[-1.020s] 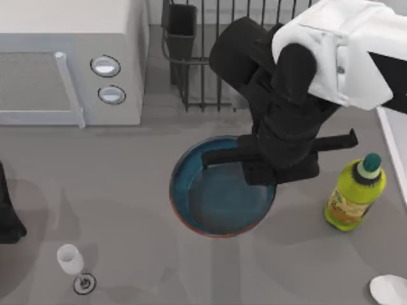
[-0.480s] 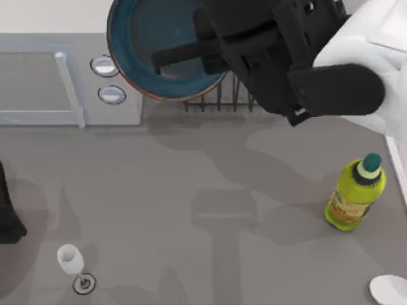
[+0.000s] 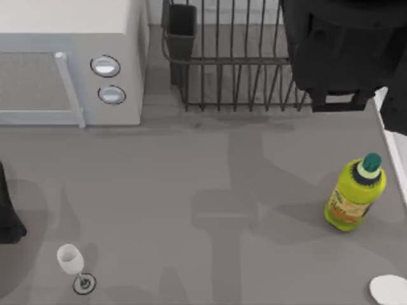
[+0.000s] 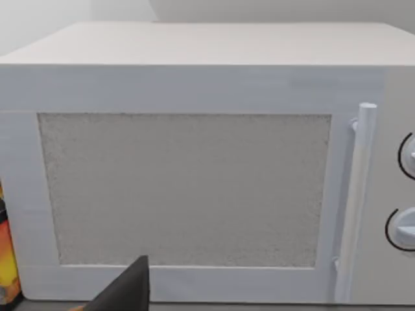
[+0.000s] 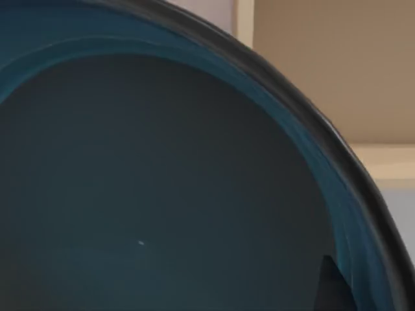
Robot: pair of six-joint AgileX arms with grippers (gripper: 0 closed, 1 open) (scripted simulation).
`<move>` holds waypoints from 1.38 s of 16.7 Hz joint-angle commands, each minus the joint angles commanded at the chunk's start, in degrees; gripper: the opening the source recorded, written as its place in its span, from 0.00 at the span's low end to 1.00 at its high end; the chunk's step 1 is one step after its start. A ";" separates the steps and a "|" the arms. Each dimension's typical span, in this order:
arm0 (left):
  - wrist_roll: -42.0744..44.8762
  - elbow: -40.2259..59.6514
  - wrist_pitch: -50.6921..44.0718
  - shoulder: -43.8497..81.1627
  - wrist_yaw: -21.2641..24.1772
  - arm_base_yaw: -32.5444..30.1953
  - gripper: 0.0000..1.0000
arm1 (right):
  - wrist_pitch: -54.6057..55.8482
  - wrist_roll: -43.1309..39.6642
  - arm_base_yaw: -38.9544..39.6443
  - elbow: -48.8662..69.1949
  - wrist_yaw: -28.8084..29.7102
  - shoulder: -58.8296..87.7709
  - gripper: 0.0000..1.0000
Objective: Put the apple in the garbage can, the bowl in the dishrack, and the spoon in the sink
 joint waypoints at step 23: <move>0.00 0.00 0.00 0.00 0.00 0.00 1.00 | 41.89 -1.08 -23.12 -6.05 -22.31 34.35 0.00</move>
